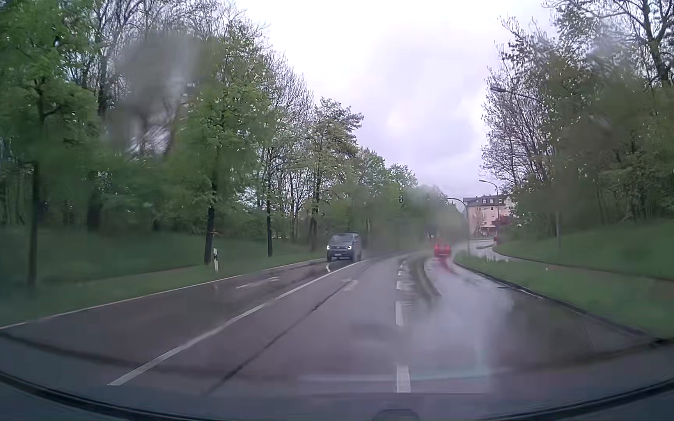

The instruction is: Follow the waypoints while adhering to traffic rules and regulations

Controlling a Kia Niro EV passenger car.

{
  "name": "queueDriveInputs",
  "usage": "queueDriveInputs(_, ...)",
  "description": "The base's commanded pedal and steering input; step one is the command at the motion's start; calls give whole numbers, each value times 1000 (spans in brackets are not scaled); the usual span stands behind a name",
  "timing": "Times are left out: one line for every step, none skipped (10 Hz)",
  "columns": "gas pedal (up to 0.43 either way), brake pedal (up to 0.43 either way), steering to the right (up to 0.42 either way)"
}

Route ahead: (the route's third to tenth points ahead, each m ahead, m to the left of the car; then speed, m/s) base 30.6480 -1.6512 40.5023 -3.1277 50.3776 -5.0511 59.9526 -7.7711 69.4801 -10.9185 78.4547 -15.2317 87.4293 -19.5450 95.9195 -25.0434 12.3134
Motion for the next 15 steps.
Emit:
queueDriveInputs(87, 0, 9)
queueDriveInputs(87, 0, 9)
queueDriveInputs(67, 0, 10)
queueDriveInputs(67, 0, 11)
queueDriveInputs(67, 0, 12)
queueDriveInputs(67, 0, 13)
queueDriveInputs(67, 0, 13)
queueDriveInputs(67, 0, 14)
queueDriveInputs(67, 0, 15)
queueDriveInputs(67, 0, 17)
queueDriveInputs(67, 0, 17)
queueDriveInputs(67, 0, 17)
queueDriveInputs(67, 0, 18)
queueDriveInputs(67, 0, 18)
queueDriveInputs(67, 0, 18)
